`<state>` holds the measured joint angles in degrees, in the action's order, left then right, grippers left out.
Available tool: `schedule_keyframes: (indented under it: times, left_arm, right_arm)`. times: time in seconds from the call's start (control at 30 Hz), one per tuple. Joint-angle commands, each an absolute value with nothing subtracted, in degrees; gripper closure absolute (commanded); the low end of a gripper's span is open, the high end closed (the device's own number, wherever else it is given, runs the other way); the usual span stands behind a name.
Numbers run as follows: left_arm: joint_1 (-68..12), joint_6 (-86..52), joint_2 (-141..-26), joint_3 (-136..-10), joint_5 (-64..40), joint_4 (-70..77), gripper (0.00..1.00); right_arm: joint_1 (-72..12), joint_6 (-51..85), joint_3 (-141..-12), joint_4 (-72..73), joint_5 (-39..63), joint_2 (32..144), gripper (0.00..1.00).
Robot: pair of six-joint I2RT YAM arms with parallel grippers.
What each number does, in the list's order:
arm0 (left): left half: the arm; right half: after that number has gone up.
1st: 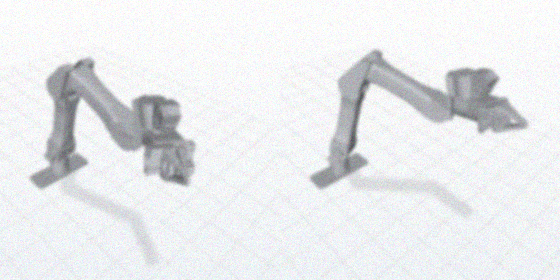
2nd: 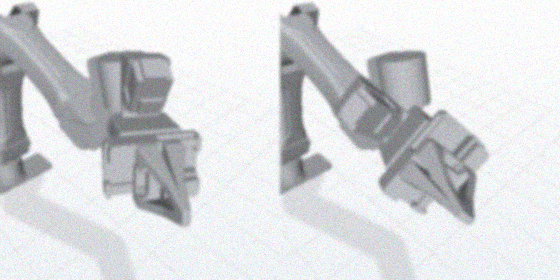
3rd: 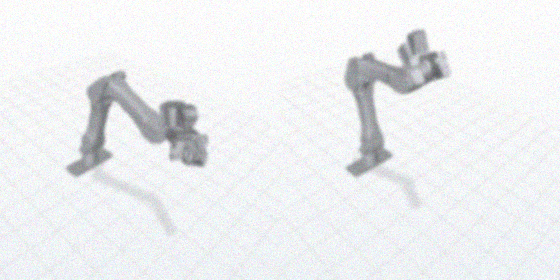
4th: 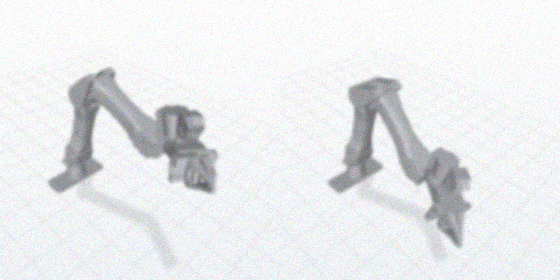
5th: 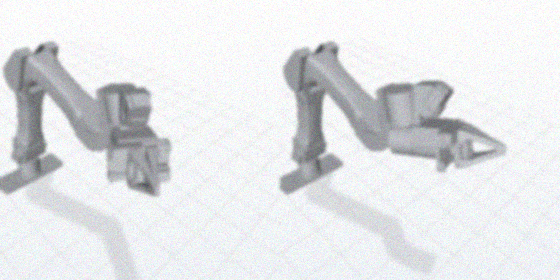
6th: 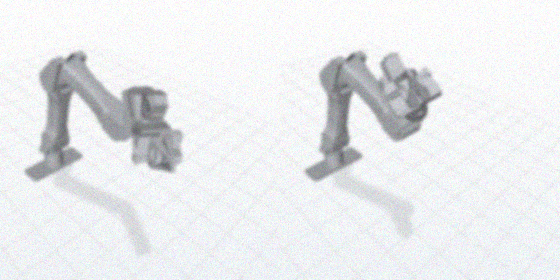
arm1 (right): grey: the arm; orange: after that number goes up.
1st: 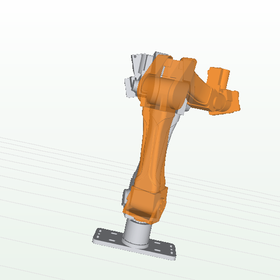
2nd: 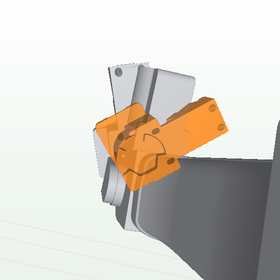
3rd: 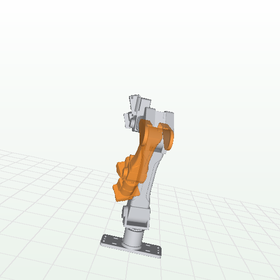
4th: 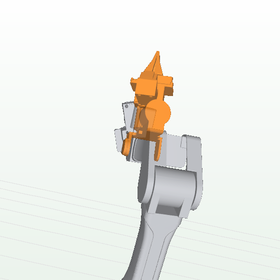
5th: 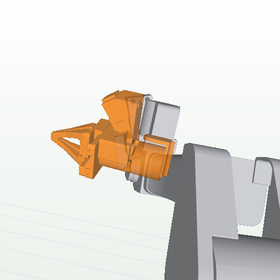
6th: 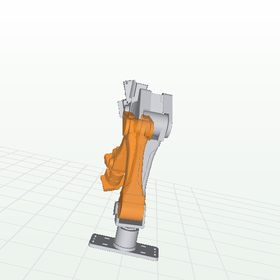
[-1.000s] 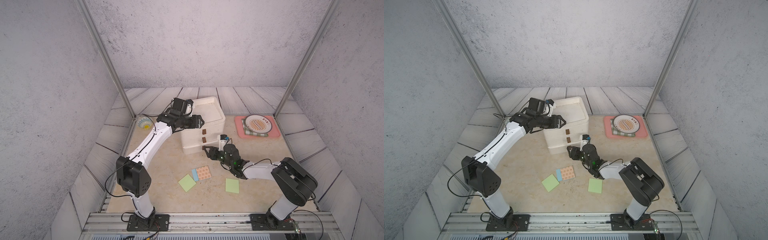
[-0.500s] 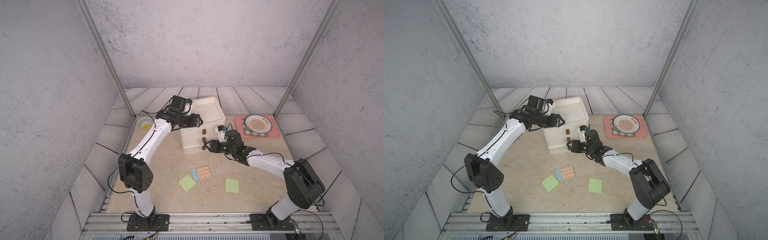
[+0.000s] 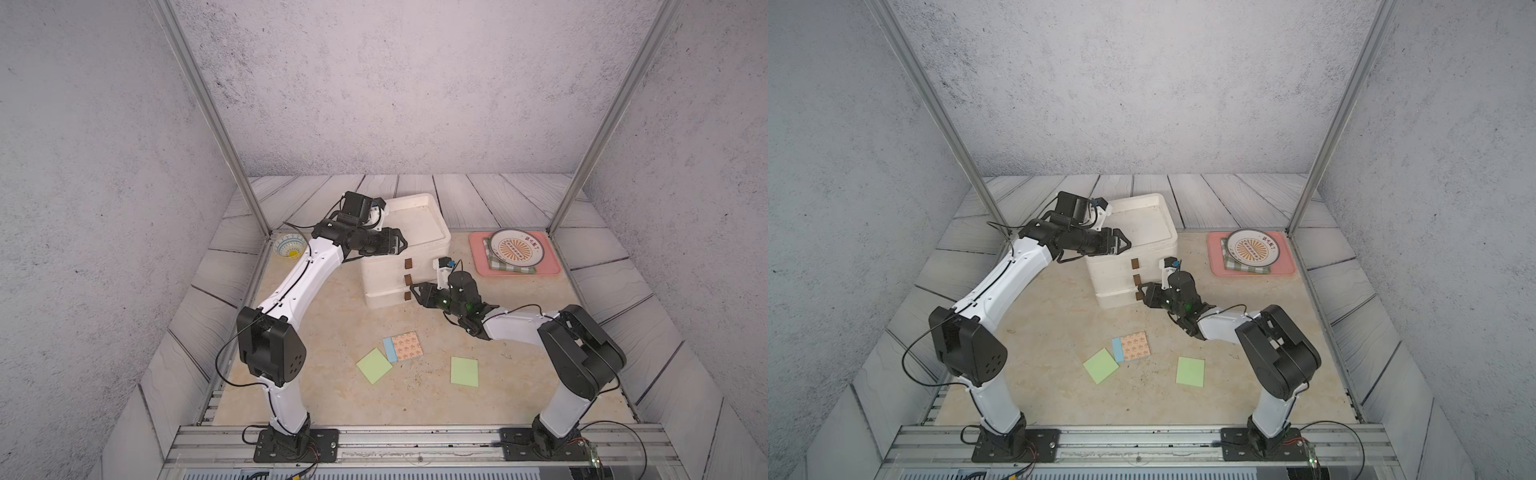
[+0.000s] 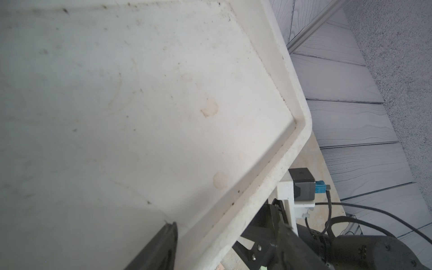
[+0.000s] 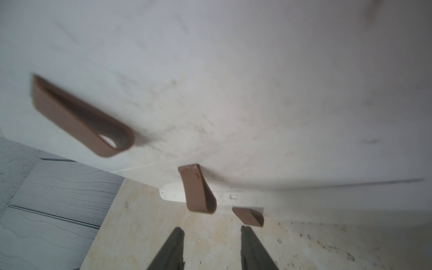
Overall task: Please put the sticky notes in the drawer by color
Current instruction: Open the drawer in the storage box.
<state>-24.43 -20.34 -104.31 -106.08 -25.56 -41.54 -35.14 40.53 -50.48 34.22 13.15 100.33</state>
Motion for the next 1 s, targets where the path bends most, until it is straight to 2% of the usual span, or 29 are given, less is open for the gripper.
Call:
schedule_keyframes:
  times: [0.0,0.37,0.63,0.97]
  left_arm:
    - [-24.08,-20.25,-107.14,-104.46,-26.18,-48.77,0.28]
    - [-23.74,-19.85,-107.22,-104.32,-26.61,-49.11,0.28]
    - [-23.59,-19.67,-106.70,-103.72,-26.78,-49.46,0.28]
    - [-23.56,-19.42,-106.61,-103.02,-27.33,-50.08,0.28]
  right_arm:
    - [-35.60,40.65,-53.32,38.91,14.77,103.21,0.57]
    - [-36.44,42.17,-54.78,41.53,14.21,105.94,0.60]
    - [-36.75,38.67,-50.54,38.70,9.67,102.98,0.60]
    - [-36.69,36.29,-54.05,34.28,10.86,103.35,0.59]
